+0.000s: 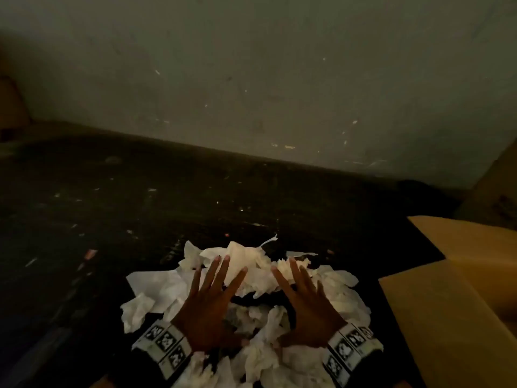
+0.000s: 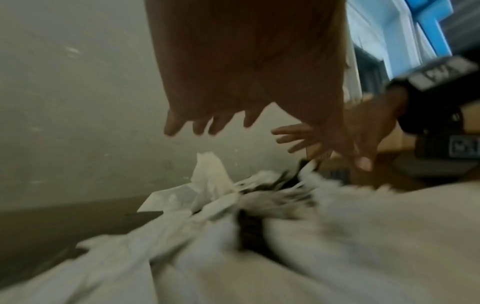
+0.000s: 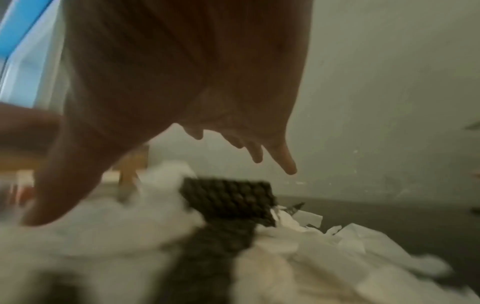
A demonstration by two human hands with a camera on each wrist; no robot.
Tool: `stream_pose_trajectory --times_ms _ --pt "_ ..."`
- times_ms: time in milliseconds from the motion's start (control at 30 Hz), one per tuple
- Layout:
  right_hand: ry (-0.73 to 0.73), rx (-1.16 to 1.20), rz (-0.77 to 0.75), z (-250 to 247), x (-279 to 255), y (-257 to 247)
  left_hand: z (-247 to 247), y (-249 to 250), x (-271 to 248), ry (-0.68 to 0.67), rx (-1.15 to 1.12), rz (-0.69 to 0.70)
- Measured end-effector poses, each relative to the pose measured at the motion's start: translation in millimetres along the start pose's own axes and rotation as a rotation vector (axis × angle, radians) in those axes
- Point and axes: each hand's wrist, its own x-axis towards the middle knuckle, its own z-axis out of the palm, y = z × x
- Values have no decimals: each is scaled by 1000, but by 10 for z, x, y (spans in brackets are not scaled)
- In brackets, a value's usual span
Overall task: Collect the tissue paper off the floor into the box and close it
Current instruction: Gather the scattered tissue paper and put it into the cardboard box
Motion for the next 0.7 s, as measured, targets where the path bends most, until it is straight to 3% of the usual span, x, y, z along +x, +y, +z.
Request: stream_pose_trajectory --times_ms 100,233,267,367,400,467,500,633,700 --pt "-51 -56 12 -76 291 9 -62 5 277 124 116 23" --pt "-159 -46 -43 -101 635 80 48 -84 776 26 174 75" --pt "-171 -48 17 1 739 89 108 -75 819 27 184 64" --pt "140 94 468 148 891 50 355 -47 807 -72 22 -57" --pt "143 105 376 243 894 75 471 -70 839 -94 -5 -89" --pt "-27 68 43 408 904 145 563 -75 889 -144 26 -133" --pt "-101 78 -40 382 839 147 544 -65 898 -168 24 -154" --pt "-79 113 -128 309 809 169 524 -109 907 -172 -7 -66" --pt "-46 156 -153 351 803 143 536 -116 898 -77 -37 -49"
